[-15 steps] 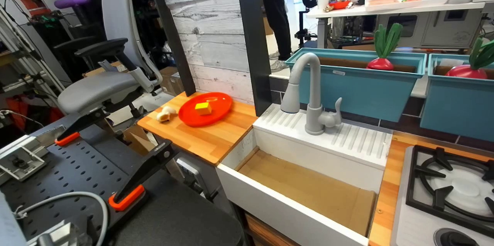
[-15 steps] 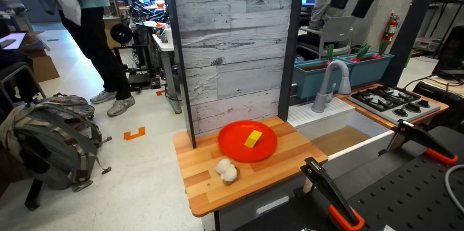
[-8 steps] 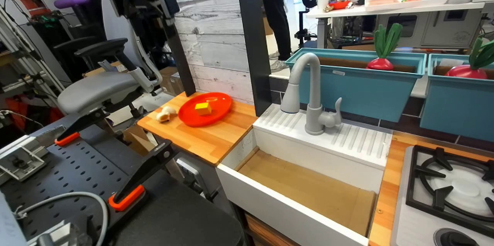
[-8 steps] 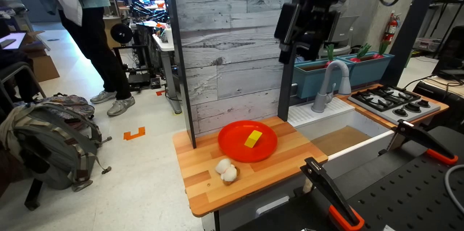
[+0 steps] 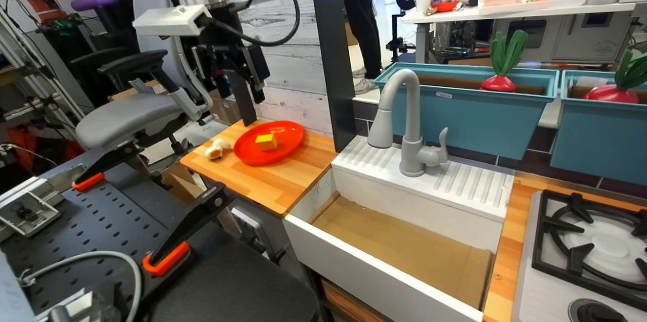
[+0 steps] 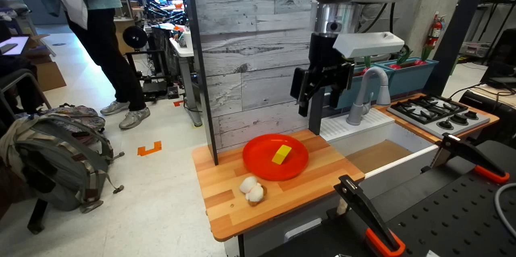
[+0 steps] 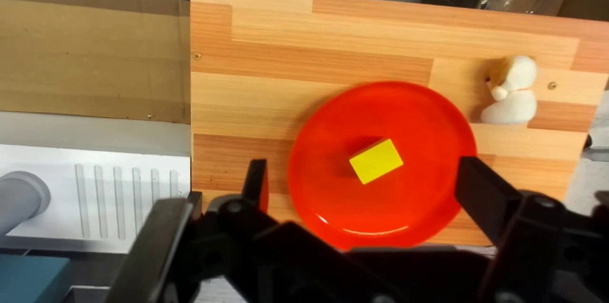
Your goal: Pick the yellow block on the block and put it on the counter
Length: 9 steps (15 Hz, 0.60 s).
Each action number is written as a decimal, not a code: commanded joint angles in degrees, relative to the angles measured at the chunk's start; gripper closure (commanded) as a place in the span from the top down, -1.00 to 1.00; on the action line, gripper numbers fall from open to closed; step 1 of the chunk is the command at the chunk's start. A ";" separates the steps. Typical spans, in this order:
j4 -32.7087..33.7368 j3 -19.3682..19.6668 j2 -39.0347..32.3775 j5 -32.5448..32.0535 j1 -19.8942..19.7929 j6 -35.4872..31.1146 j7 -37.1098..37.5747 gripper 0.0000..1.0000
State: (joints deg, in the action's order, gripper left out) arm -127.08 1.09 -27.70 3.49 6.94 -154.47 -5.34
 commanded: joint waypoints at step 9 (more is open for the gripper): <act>6.64 -2.05 -7.77 -1.77 -1.12 1.04 4.15 1.00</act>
State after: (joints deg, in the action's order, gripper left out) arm -121.18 0.37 -34.59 2.38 6.90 -154.40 -2.77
